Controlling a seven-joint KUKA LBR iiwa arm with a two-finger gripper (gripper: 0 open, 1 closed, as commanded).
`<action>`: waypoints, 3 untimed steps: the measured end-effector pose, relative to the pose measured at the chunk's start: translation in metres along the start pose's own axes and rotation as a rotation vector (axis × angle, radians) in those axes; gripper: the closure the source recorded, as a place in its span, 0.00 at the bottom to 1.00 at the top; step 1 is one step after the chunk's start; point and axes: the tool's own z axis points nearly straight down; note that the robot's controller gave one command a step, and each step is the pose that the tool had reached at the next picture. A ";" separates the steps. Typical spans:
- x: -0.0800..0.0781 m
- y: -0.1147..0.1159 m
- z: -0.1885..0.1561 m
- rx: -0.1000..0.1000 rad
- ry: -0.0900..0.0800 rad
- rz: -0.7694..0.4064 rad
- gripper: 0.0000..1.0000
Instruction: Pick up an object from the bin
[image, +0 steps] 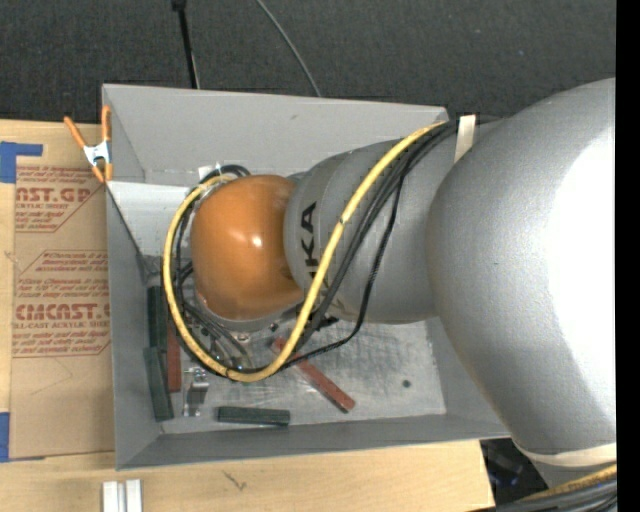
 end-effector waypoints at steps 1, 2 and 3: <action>-0.002 -0.001 -0.004 -0.002 -0.007 0.003 0.00; 0.001 -0.078 0.060 -0.003 -0.009 0.035 0.00; -0.009 -0.109 0.077 -0.001 -0.007 -0.089 0.00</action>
Offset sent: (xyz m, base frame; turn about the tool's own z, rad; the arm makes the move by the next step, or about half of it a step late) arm -0.0018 -0.1053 -0.0802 0.0507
